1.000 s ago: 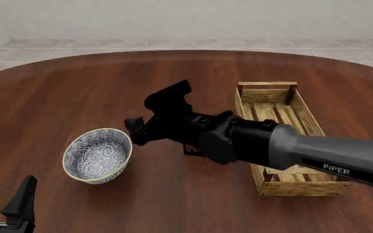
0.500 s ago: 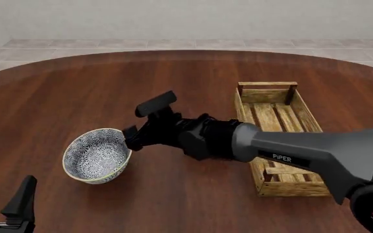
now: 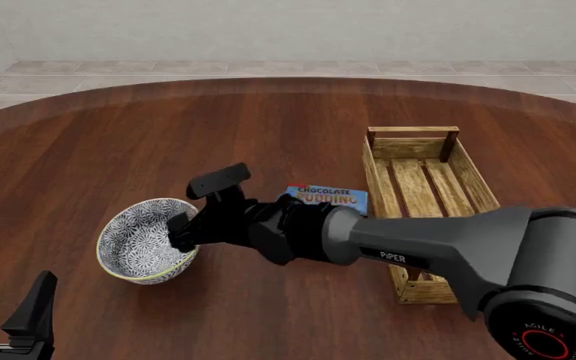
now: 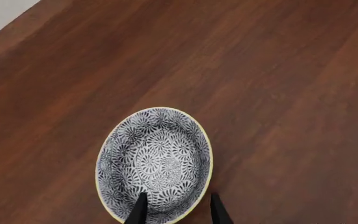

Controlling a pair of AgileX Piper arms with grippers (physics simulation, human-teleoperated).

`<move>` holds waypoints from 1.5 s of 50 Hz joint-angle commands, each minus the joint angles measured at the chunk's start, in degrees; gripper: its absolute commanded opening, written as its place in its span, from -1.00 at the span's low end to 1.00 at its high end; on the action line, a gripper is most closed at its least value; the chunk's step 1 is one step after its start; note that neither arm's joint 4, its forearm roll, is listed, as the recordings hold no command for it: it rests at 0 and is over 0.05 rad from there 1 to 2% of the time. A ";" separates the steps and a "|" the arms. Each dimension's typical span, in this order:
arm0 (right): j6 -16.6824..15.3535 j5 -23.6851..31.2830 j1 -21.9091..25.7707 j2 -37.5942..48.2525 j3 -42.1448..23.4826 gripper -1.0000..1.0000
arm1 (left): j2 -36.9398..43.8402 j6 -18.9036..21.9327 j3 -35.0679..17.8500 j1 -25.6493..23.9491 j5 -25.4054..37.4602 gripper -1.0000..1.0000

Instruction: Pick up the bowl on the left and put it in the tray.

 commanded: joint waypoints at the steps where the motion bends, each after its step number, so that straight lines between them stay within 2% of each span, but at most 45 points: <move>1: 5.58 -0.47 1.45 2.10 -1.16 1.00 | 0.00 0.00 0.00 0.00 0.00 1.00; 5: 5.54 0.05 0.28 2.63 -1.76 1.00 | 0.00 0.00 0.00 0.00 0.00 1.00; 6: 6.52 -1.94 0.28 1.69 -0.41 1.00 | 0.00 0.00 0.00 0.00 0.00 1.00; 8: 5.13 -0.88 -0.02 2.33 -1.26 1.00 | 0.00 0.00 0.00 0.00 0.00 1.00; 13: 4.99 -0.90 -0.69 2.77 -1.52 1.00 | 0.00 0.00 0.00 0.00 0.00 1.00; 14: 3.93 0.34 -2.36 3.26 -2.52 1.00 | 0.00 0.00 0.00 0.00 0.00 1.00; 16: 4.59 0.40 -3.44 3.40 -2.67 1.00 | 0.00 0.00 0.00 0.00 0.00 1.00; 18: 4.48 0.35 -2.21 3.31 -2.67 1.00 | 0.00 0.00 0.00 0.00 0.00 1.00; 19: 4.19 0.90 -3.03 3.52 -3.21 1.00 | 0.00 0.00 0.00 0.00 0.00 1.00; 20: 2.30 2.44 -4.95 4.24 -4.65 1.00 | 0.00 0.00 0.00 0.00 0.00 1.00; 22: 4.09 2.29 -3.35 4.48 -4.79 1.00 | 0.00 0.00 0.00 0.00 0.00 1.00; 24: 3.31 3.29 -3.69 5.04 -5.73 1.00 | 0.00 0.00 0.00 0.00 0.00 1.00; 25: 1.65 5.91 -5.19 6.65 -8.03 1.00 | 0.00 0.00 0.00 0.00 0.00 1.00; 26: 3.37 4.54 -3.74 6.38 -7.36 1.00 | 0.00 0.00 0.00 0.00 0.00 1.00; 27: 3.75 4.70 -3.54 6.68 -7.61 1.00 | 0.00 0.00 0.00 0.00 0.00 1.00; 35: 4.18 6.10 -2.91 9.57 -10.63 1.00 | 0.00 0.00 0.00 0.00 0.00 1.00; 46: 7.98 8.09 -0.82 14.05 -14.09 1.00 | 0.00 0.00 0.00 0.00 0.00 1.00; 47: 9.48 7.49 0.04 14.29 -13.84 1.00 | 0.00 0.00 0.00 0.00 0.00 1.00; 55: 8.16 6.38 -1.37 16.03 -15.46 1.00 | 0.00 0.00 0.00 0.00 0.00 1.00; 63: 9.58 5.47 -0.65 16.10 -14.47 1.00 | 0.00 0.00 0.00 0.00 0.00 1.00; 67: 11.23 3.23 0.36 14.18 -11.33 1.00 | 0.00 0.00 0.00 0.00 0.00 1.00; 70: 11.00 2.61 0.44 13.33 -10.22 1.00 | 0.00 0.00 0.00 0.00 0.00 1.00; 75: 12.53 0.87 4.16 12.42 -7.47 1.00 | 0.00 0.00 0.00 0.00 0.00 1.00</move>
